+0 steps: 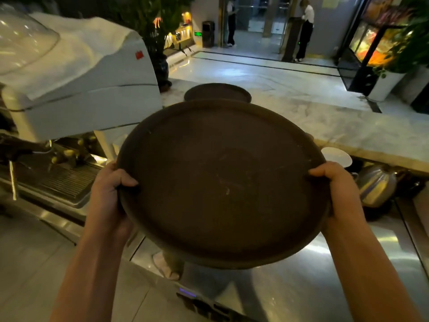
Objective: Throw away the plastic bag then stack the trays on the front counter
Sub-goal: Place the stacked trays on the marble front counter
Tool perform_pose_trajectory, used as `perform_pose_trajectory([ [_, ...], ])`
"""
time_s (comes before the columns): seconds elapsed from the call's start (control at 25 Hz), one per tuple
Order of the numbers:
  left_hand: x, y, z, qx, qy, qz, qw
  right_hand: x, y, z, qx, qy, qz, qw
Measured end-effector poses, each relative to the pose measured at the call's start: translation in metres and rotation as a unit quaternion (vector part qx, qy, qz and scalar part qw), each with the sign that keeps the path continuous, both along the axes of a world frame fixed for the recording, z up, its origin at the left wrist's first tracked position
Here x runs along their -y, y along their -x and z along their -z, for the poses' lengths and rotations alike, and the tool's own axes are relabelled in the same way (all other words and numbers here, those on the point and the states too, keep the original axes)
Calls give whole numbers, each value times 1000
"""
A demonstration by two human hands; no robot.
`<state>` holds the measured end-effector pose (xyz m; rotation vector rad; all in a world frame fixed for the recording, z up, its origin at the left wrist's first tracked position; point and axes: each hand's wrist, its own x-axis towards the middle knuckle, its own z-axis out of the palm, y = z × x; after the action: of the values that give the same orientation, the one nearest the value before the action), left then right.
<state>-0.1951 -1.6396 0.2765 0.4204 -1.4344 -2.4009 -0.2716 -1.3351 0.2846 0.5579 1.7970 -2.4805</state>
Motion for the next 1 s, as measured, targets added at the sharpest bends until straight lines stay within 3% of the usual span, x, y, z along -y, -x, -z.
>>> perform_pose_trajectory([
  [0.4,30,148,-77,47,40,1,998,16,137,-65,-32,-7,20,999],
  [0.72,63,291,-130,39,-42,103,993,51,255,-105,-61,-17,64,996],
  [1.0,88,414,-134,98,-37,100,989,69,375,-120,-28,-44,95,994],
])
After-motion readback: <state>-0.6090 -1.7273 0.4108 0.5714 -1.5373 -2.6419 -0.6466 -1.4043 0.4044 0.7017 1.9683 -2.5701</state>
